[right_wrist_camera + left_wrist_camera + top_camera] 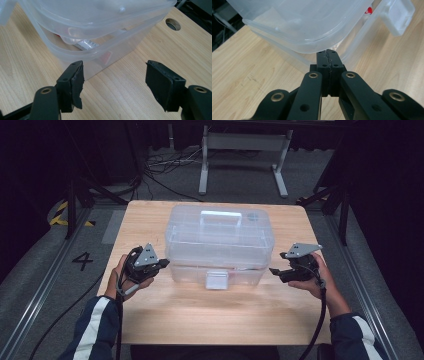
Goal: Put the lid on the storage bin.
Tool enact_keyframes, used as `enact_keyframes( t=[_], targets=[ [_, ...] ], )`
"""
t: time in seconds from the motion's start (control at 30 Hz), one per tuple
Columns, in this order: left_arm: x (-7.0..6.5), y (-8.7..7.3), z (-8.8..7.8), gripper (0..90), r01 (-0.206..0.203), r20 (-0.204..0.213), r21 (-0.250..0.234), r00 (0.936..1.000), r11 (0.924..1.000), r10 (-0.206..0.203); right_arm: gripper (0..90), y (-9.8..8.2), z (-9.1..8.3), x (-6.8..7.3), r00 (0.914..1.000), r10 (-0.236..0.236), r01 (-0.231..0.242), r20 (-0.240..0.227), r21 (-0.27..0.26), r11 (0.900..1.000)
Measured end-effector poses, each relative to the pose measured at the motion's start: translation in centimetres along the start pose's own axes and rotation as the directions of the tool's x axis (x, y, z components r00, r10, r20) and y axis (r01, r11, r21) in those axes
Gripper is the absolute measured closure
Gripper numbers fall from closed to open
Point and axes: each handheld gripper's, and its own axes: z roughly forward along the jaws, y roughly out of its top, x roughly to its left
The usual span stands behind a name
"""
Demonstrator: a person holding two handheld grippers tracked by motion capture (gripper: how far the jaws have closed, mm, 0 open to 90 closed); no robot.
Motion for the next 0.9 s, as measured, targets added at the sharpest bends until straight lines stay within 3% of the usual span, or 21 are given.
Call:
enact_keyframes(
  t=[0.13,0.9],
  targets=[
    [0.04,-0.12,0.20,89.9,0.009,0.011,0.002,0.9999,1.0000,-0.009,32.2,0.01,-0.27,0.06,0.9999,-0.004,0.004,0.010,-0.022,1.000],
    [-0.17,-0.90,0.23,89.9,0.004,0.024,0.032,0.9997,0.9995,-0.005,32.1,-0.08,-0.06,0.40,0.9999,-0.013,0.013,-0.002,-0.010,1.000]
  ],
)
